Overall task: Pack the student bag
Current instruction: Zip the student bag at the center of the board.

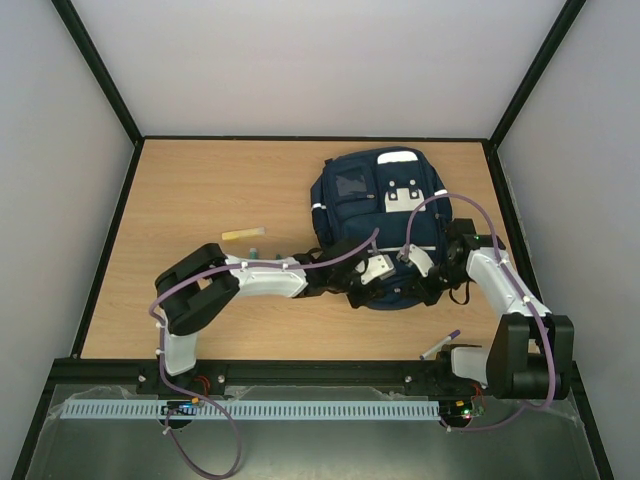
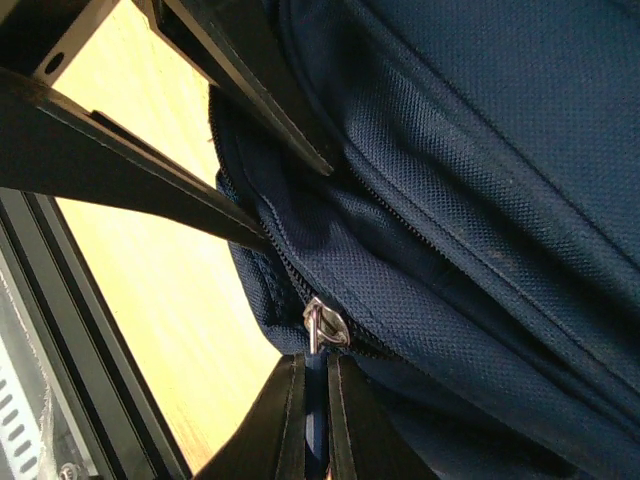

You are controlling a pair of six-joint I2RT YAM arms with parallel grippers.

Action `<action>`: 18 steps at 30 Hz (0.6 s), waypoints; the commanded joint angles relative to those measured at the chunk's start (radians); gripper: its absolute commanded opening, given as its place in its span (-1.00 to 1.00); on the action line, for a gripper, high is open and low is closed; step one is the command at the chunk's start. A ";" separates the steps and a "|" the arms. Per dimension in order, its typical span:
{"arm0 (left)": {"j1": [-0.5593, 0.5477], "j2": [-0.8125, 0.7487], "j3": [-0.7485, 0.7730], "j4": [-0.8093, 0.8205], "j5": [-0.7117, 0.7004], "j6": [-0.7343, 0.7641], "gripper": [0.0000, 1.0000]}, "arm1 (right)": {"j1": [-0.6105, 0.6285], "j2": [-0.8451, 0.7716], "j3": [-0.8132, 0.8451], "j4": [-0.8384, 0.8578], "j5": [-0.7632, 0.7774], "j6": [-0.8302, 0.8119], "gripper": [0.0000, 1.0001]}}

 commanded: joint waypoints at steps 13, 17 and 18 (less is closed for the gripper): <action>0.006 -0.070 -0.098 0.042 -0.080 -0.001 -0.83 | -0.108 0.113 0.095 -0.088 0.105 -0.004 -0.98; 0.010 -0.097 -0.142 0.053 -0.097 -0.003 -0.85 | -0.179 0.151 0.123 -0.098 0.128 -0.030 -0.98; 0.010 -0.107 -0.155 0.059 -0.100 -0.006 -0.86 | -0.194 0.160 0.126 -0.095 0.137 -0.035 -0.98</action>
